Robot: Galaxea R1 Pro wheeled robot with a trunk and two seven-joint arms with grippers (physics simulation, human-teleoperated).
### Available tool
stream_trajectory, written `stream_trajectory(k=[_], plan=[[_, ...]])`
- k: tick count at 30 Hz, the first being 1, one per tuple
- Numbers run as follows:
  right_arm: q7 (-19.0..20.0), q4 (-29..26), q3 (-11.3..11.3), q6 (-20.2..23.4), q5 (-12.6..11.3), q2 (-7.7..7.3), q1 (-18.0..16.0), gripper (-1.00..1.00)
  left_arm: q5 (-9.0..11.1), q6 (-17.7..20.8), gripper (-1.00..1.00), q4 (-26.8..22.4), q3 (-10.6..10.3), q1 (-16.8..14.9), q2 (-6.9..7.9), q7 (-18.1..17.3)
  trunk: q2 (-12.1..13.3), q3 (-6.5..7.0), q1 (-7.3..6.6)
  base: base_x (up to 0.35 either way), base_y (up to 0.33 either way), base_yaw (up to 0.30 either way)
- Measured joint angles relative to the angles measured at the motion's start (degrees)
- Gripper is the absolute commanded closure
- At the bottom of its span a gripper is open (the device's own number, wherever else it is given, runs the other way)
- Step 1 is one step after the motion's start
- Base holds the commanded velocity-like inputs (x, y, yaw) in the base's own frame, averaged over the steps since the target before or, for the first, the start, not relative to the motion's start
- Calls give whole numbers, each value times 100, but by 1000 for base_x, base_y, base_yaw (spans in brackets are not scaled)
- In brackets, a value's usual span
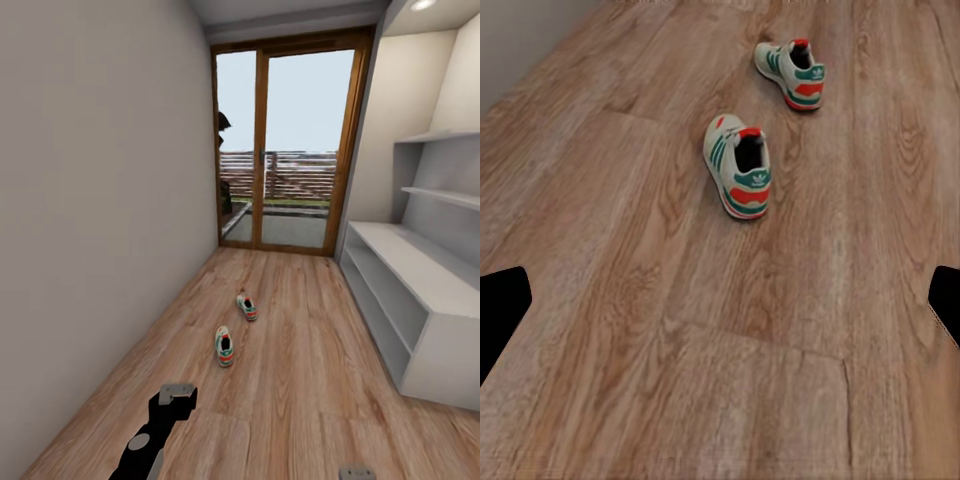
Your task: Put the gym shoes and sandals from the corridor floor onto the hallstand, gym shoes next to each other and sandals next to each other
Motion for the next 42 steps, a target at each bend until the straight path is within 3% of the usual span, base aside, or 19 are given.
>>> stream_trajectory(k=[8, 12, 17, 27, 42], plan=[[-3, 0, 10, 0, 11, 1, 0, -100, -14, 2, -100, -44, 14, 0, 3, 0, 0, 61, 0, 303, -193, 0], [2, -2, 5, -4, 11, -7, 0, -100, -21, 8, -100, -465, 12, 0, 3, 4, 0, 78, 0, 303, -193, 0], [3, -20, 9, -5, 17, -4, 0, -100, -13, 12, -100, -642, 9, 0, 3, 4, 0, 82, 0, 303, -198, 0], [48, -353, -28, -8, -37, -18, 0, -100, -2, 15, -100, -692, 33, 0, 7, 5, 0, 83, 0, 303, -220, 0], [19, -429, -28, -6, -22, -25, 0, -100, 7, 2, -100, -602, 22, 0, 11, -4, 0, 83, 0, 299, -227, 3]])
